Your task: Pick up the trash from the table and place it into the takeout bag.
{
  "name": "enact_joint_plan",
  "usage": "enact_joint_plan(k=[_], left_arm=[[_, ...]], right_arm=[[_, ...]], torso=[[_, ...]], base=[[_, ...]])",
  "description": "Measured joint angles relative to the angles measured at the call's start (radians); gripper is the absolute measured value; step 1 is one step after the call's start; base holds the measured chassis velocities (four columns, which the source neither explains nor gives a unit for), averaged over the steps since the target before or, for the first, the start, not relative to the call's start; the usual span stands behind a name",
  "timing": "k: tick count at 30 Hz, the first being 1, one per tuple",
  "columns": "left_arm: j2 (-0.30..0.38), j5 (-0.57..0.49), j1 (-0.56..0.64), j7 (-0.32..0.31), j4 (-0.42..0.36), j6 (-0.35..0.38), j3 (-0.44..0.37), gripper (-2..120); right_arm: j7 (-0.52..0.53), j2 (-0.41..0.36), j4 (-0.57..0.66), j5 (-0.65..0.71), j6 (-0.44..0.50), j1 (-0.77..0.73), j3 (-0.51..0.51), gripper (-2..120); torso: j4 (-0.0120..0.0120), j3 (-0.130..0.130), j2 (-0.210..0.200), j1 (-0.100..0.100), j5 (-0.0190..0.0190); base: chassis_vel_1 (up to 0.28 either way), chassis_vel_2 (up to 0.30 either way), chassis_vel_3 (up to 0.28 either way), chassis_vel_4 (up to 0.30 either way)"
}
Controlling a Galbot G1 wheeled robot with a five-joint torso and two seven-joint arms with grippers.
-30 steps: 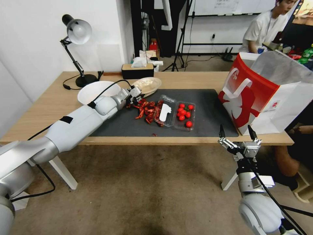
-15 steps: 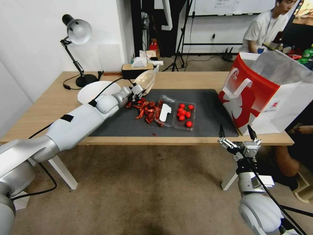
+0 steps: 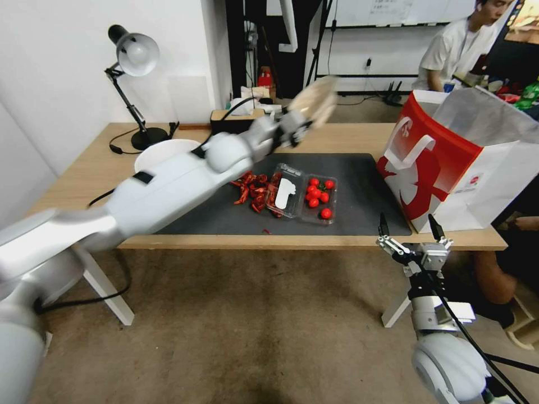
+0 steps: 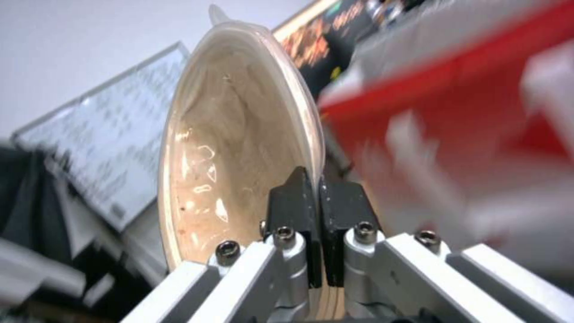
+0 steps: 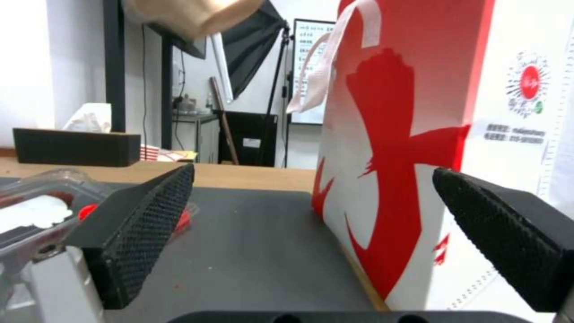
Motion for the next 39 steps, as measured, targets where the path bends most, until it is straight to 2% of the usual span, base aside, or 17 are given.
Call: enact_joint_plan(k=[3, 4, 7, 9, 11, 13, 15, 17, 19, 24, 28, 39], left_arm=[[-0.037, -0.019, -0.039, -0.004, 0.012, 0.002, 0.012, 0], [-0.077, -0.038, -0.076, -0.007, 0.026, 0.004, 0.024, 0], [-0.116, -0.051, -0.106, -0.008, 0.038, 0.004, 0.031, 0], [-0.179, -0.082, -0.139, -0.012, 0.056, 0.006, 0.046, 0], [-0.195, -0.088, -0.146, -0.015, 0.062, 0.006, 0.049, 0], [-0.264, -0.102, -0.161, -0.017, 0.084, 0.006, 0.061, 0], [-0.286, -0.104, -0.164, -0.017, 0.092, 0.006, 0.063, 0], [-0.361, -0.115, -0.174, -0.017, 0.128, 0.004, 0.066, 0], [-0.371, -0.117, -0.178, -0.016, 0.143, 0.001, 0.067, 0], [-0.376, -0.118, -0.183, -0.006, 0.209, -0.01, 0.085, 0], [-0.374, -0.119, -0.174, 0.008, 0.237, -0.03, 0.111, 0], [-0.37, -0.15, -0.156, 0.008, 0.215, -0.032, 0.148, 0]], right_arm=[[0.001, 0.002, 0.002, -0.001, 0.001, -0.003, 0.002, 100], [0.001, 0.004, 0.005, -0.002, 0.002, -0.006, 0.005, 100], [0.002, 0.005, 0.007, -0.002, 0.003, -0.009, 0.007, 100], [0.003, 0.005, 0.008, -0.002, 0.003, -0.01, 0.011, 100], [0.003, 0.006, 0.008, -0.002, 0.003, -0.01, 0.012, 100], [0.003, 0.007, 0.008, -0.002, 0.004, -0.009, 0.013, 100], [0.003, 0.007, 0.008, -0.002, 0.004, -0.009, 0.013, 100], [0.004, 0.01, 0.009, -0.002, 0.005, -0.008, 0.014, 100], [0.004, 0.01, 0.009, -0.002, 0.005, -0.008, 0.014, 100], [0.005, 0.009, 0.009, 0.003, 0.008, -0.007, 0.023, 100], [0.005, 0.007, 0.009, 0.008, 0.011, -0.006, 0.028, 100], [0.005, 0.013, 0.003, 0.01, 0.014, 0.0, 0.025, 100]], torso=[[0.0007, 0.0, 0.0, 0.0, -0.0001], [0.0011, 0.0, 0.0, 0.0, -0.0005], [0.001, 0.0, 0.0, 0.0, -0.0004], [0.0008, 0.0, 0.0, 0.0, -0.0004], [0.0009, 0.0, 0.0, 0.0, -0.0003], [0.0008, 0.0, 0.0, 0.0, -0.0003], [0.0007, 0.0, 0.0, 0.0, -0.0003], [-0.0001, 0.0, 0.0, 0.0, -0.0001], [-0.0004, 0.0, 0.0, 0.0, 0.0], [0.0014, 0.0, 0.0, 0.0, -0.0006], [0.0009, 0.0, 0.0, 0.0, -0.0005], [0.0007, 0.0, 0.0, 0.0, -0.0005]], base=[[0.0, 0.0, 0.0, 0.0], [0.0, 0.0, 0.0, 0.0], [0.0, 0.0, 0.0, 0.0], [0.0, 0.0, 0.0, 0.0], [0.0, 0.0, 0.0, 0.0], [0.0, 0.0, 0.0, 0.0], [0.0, 0.0, 0.0, 0.0], [0.0, 0.0, 0.0, 0.0], [0.0, 0.0, 0.0, 0.0], [0.0, 0.0, 0.0, 0.0], [0.0, 0.0, 0.0, 0.0], [0.0, 0.0, 0.0, 0.0]])
